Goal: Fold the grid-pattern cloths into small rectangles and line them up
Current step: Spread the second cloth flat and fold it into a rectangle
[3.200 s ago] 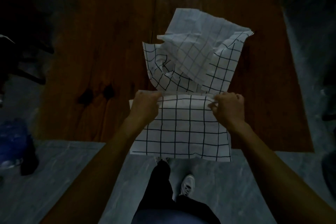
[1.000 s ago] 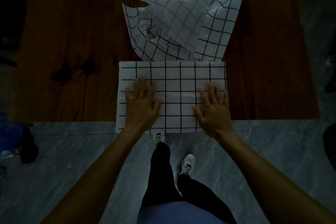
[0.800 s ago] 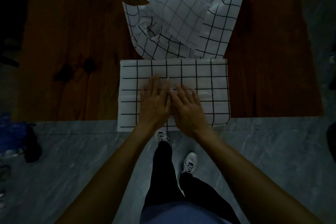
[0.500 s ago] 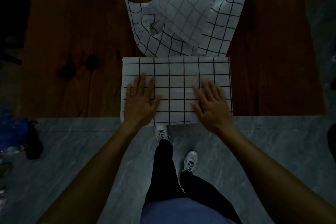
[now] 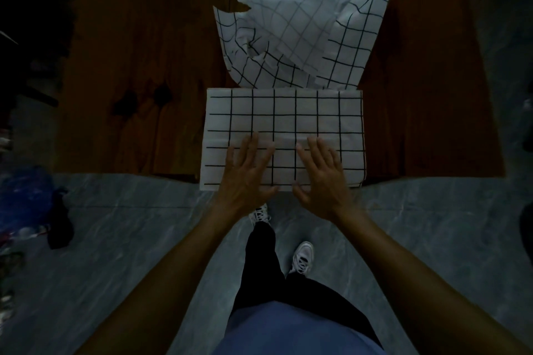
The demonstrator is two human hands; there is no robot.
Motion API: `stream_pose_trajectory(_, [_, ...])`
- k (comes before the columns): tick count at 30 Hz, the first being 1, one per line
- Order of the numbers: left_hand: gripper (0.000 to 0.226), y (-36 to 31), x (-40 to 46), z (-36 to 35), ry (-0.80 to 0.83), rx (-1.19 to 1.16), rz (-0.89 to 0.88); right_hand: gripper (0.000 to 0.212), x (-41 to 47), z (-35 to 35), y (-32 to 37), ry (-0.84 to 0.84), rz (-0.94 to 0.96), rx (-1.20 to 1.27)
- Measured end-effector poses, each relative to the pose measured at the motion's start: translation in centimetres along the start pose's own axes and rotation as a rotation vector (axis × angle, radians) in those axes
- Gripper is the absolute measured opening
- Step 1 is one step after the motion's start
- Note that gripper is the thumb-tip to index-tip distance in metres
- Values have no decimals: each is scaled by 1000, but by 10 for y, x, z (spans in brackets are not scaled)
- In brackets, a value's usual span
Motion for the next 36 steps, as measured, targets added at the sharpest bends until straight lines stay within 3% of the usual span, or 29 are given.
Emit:
stream_pose_trajectory(3, [119, -7, -9, -12, 42, 53, 4, 92, -12, -13, 3, 31, -12, -53])
stream_pose_trajectory(8, [110, -9, -8, -16, 27, 99, 83, 101, -21, -24, 12, 54, -45, -86])
stream_pose_trajectory(12, [89, -13, -11, -12, 22, 51, 37, 98, -21, -31, 21, 96, -46, -81])
stream_pose_trajectory(17, [74, -20, -9, 1, 66, 1, 41, 93, -5, -33, 40, 26, -41, -89])
stream_pose_trajectory(21, [67, -21, -6, 6, 72, 10, 44, 69, 8, -32, 48, -11, -18, -178])
stream_pose_trajectory(27, [71, 1, -13, 0, 128, 36, 44, 58, 3, -21, 23, 15, 16, -228])
stream_pose_trajectory(36, [76, 13, -9, -2, 177, -16, 60, 64, -14, 0, -27, 151, -126, -139])
Point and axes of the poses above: each hand's wrist, its own x-axis towards the middle knuckle, its own z-axis out of the back of the hand, y = z × x, the point moved 8 cm from there along x, towards the middle knuckle, and after that the axes turned 11 degrees about x, right-handed, at the moved point
